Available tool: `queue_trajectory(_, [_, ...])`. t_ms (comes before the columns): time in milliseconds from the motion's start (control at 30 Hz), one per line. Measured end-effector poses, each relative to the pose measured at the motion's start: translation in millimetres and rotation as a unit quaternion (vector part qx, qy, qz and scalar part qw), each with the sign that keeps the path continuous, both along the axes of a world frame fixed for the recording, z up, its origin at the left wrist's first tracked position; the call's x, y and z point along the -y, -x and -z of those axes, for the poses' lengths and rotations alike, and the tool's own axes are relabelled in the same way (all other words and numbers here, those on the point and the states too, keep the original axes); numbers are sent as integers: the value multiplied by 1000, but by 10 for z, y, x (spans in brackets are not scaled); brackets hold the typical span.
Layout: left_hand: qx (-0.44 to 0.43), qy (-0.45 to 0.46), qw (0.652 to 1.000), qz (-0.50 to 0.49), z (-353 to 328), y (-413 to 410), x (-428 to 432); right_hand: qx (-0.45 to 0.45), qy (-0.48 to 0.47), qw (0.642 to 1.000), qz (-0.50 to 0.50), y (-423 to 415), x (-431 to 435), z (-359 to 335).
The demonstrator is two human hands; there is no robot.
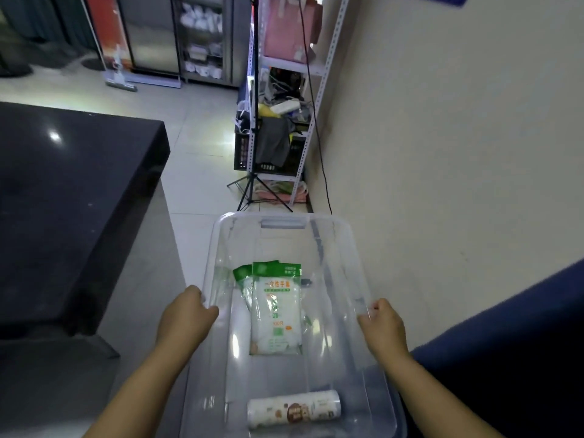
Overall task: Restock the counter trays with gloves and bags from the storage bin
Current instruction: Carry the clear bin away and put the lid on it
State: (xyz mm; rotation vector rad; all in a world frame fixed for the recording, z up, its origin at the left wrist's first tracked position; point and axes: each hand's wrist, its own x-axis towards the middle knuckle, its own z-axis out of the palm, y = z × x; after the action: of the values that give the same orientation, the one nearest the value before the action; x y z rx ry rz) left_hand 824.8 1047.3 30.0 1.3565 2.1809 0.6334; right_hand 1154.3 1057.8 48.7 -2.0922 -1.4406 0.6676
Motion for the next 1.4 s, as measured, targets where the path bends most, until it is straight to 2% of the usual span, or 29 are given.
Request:
queue_trajectory(333, [-28, 37, 997, -59, 182, -78, -1575, -23, -7, 997, -67, -33, -2020, 322])
queue_trajectory(600, [10, 63, 988, -141, 158, -98, -2745, -31, -13, 990, -134, 112, -3700, 278])
queue_trajectory(833, [2, 60, 972, -228, 180, 266, -3432, -35, -29, 975, -218, 705, -4900, 253])
queue_trajectory(1200, [-4, 11, 969, -247, 7, 1321, -5117, -43, 0, 974, -221, 1895, -6707, 139])
queue_trajectory(1400, [12, 13, 962, -274, 10, 1831, -6000, -38, 19, 980, -194, 2454, -7549, 319])
